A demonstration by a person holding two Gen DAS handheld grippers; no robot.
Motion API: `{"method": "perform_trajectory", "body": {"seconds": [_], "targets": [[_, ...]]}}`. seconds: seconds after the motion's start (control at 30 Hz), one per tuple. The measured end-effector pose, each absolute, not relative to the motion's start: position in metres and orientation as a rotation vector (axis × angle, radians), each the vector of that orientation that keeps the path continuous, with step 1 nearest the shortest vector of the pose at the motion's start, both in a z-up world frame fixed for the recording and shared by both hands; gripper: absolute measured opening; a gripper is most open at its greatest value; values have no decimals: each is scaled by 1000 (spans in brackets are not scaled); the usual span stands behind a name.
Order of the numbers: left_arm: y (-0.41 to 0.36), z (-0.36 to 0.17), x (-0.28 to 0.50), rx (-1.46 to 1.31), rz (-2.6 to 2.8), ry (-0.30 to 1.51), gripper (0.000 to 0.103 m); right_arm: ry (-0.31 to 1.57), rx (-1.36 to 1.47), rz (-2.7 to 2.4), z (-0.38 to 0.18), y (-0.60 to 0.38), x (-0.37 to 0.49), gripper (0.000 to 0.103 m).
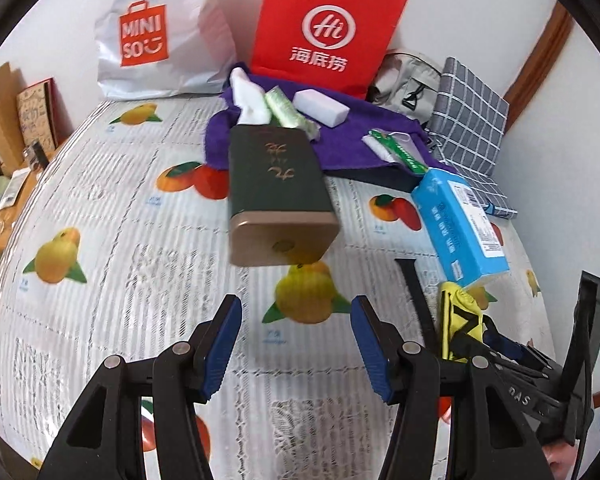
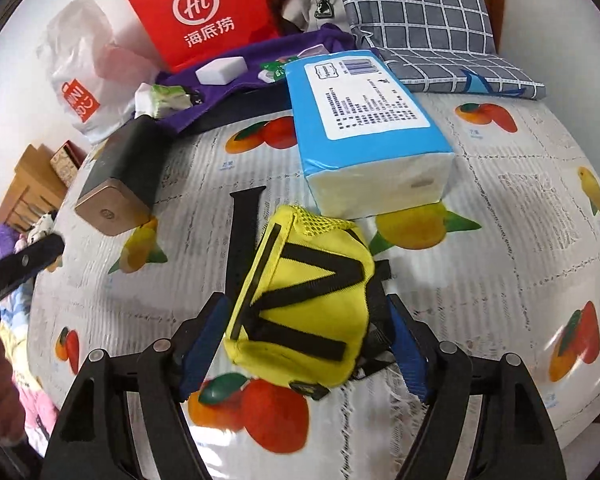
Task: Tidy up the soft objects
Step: 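Grasp the yellow mesh pouch on the sheet with the right tool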
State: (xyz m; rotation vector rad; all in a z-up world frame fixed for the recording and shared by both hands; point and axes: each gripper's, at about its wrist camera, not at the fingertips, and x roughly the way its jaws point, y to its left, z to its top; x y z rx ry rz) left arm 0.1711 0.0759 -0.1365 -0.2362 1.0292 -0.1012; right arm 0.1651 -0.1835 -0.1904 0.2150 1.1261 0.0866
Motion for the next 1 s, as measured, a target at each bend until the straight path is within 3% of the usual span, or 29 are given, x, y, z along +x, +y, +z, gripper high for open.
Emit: {"method": "perform_trajectory", "body": {"seconds": [0.43, 0.63, 1.0], "targets": [[78, -157, 167, -255, -98, 1064, 54, 1101, 103, 51, -207, -165, 172, 86], [64, -161, 166, -239, -104, 1083, 54, 1063, 120, 114, -204, -181, 163, 72], [21, -174, 163, -190, -152, 1128, 54, 1005, 100, 171, -204, -209, 139, 62]]}}
